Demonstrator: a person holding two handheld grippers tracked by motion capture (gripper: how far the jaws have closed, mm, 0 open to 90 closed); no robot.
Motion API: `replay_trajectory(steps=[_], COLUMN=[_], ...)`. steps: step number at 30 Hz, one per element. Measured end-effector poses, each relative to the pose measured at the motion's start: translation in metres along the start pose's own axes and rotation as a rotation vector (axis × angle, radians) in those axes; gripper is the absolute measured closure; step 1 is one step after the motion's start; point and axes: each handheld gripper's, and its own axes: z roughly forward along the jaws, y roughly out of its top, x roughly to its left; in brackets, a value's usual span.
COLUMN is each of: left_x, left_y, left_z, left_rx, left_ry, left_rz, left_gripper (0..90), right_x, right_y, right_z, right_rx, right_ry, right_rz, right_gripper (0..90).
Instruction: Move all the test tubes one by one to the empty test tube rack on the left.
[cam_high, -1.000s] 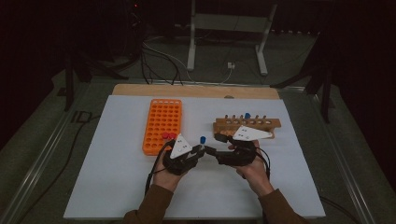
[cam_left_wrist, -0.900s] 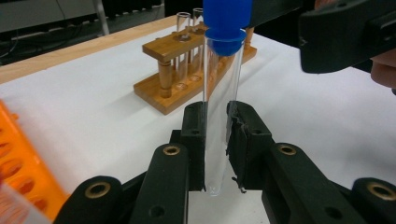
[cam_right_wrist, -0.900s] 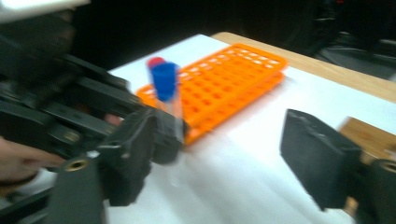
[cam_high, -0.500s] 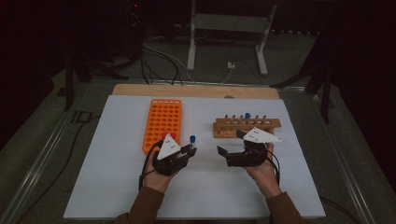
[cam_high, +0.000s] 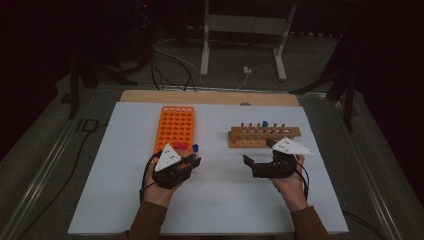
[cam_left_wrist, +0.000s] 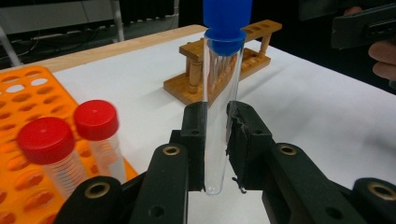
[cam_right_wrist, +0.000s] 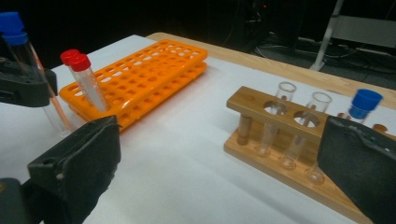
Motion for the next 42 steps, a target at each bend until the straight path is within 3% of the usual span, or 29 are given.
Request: replay_trajectory(steps=[10, 22, 29, 42], left_x=[0.014, 0.028, 0.039, 0.053], left_y=[0.002, 0.002, 0.0, -0.008], left_z=[-0.014, -0.03, -0.037, -0.033], left_rx=[-0.002, -0.007, -0.025, -0.065], left_ry=[0.021, 0.079, 0.146, 0.268], left_rz=[0.004, 0.002, -0.012, -0.034], left_gripper=[77.2, 77.1, 77.2, 77.3], right_x=[-0.006, -0.007, -0.008, -0.007], right_y=[-0.004, -0.005, -0.005, -0.005], right_z=[-0.001, -0.002, -0.004, -0.004], right_rx=[-0.006, -0.013, -0.021, -0.024], right_ry=[-0.01, -0.007, -0.007, -0.006], right_rz=[0.016, 0.028, 0.04, 0.039], right_gripper=[0.0, 0.0, 0.0, 0.0])
